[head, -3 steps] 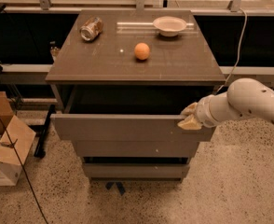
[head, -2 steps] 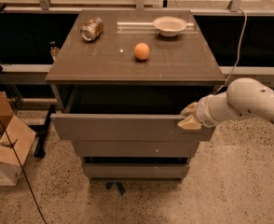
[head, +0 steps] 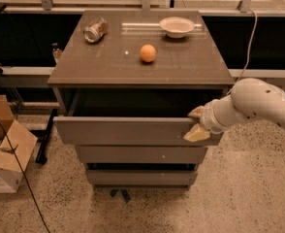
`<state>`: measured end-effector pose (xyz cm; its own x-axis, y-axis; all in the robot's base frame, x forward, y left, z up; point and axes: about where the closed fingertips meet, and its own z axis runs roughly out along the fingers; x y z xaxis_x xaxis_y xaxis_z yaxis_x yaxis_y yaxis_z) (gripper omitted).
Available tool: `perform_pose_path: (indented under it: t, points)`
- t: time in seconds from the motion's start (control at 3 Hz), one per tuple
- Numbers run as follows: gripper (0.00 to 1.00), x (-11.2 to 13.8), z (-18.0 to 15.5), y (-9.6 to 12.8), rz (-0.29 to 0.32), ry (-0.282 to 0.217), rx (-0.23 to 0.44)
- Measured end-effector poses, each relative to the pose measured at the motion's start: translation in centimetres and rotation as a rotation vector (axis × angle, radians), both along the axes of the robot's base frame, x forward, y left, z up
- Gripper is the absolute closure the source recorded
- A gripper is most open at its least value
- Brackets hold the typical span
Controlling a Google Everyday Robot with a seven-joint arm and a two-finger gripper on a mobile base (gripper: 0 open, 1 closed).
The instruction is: Open top drawer
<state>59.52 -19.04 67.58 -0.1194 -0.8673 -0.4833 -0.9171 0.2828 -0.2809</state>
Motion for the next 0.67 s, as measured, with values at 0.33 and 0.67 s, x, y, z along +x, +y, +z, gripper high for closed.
perform_pose_path:
  t: [0.33,0.67]
  points:
    - [0.0,-1.5,-0.2,-0.2,0.043,0.03,-0.072]
    - [0.23,-2.8,-1.3,-0.4,0.08,0.087,-0.157]
